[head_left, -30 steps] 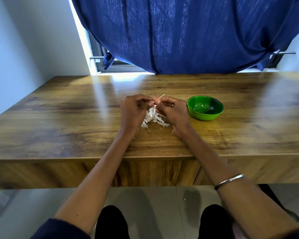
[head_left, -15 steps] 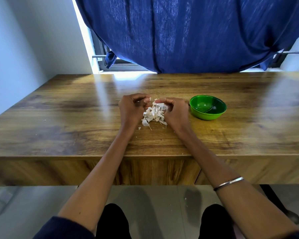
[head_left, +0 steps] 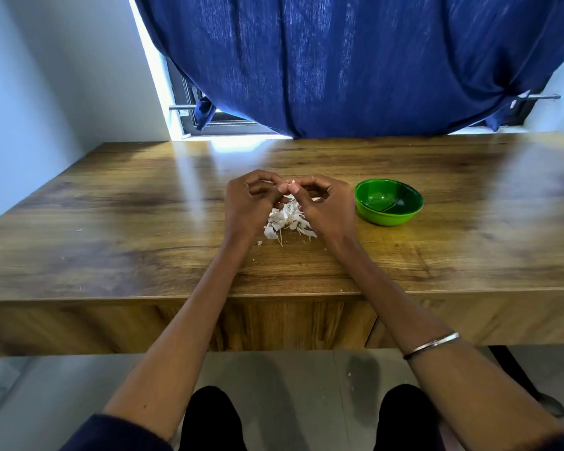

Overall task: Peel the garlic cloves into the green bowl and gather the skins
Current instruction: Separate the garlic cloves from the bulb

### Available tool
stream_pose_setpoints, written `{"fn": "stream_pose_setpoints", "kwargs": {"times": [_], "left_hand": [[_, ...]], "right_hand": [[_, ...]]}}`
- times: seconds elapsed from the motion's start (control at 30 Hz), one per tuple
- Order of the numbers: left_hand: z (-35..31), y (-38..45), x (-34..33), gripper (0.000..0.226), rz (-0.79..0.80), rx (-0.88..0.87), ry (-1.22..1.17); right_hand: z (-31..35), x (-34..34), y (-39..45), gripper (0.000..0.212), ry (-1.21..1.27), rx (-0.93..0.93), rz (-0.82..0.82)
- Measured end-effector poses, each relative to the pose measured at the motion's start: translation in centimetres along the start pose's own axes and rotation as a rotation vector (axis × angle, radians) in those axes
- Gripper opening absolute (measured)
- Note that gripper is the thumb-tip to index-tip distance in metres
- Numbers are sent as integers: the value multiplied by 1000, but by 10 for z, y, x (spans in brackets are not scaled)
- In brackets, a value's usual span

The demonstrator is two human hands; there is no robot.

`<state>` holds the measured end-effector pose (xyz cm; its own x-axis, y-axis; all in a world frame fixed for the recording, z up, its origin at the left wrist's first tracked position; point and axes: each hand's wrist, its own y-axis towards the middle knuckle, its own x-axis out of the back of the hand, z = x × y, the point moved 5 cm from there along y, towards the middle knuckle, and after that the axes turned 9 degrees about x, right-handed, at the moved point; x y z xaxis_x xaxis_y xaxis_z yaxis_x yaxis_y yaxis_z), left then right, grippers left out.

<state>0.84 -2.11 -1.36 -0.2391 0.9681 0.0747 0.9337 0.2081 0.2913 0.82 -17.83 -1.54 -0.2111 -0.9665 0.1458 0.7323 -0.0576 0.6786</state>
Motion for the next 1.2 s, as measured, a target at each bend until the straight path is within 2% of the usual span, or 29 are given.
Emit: {"fn": "stream_pose_setpoints", "kwargs": {"times": [0.13, 0.33, 0.57, 0.7, 0.83, 1.0, 1.2], "left_hand": [[-3, 0, -3, 9, 16, -70, 72], [-2, 1, -10, 11, 99, -120, 126], [2, 0, -13, 7, 205, 8, 26], [5, 0, -11, 14, 203, 85, -24], [7, 1, -11, 5, 224, 110, -42], [6, -4, -14, 30, 294, 182, -177], [10, -2, -12, 12, 298, 207, -223]], "right_hand": [[0, 0, -1, 12, 37, -29, 21], [-5, -1, -1, 5, 127, -96, 20], [-7, -6, -2, 1, 342, -168, 45], [-8, -8, -2, 17, 371, -216, 76], [-11, -7, -2, 21, 338, -240, 64], [-14, -8, -1, 19, 308, -239, 89], [-11, -8, -1, 15, 304, -224, 108]]}}
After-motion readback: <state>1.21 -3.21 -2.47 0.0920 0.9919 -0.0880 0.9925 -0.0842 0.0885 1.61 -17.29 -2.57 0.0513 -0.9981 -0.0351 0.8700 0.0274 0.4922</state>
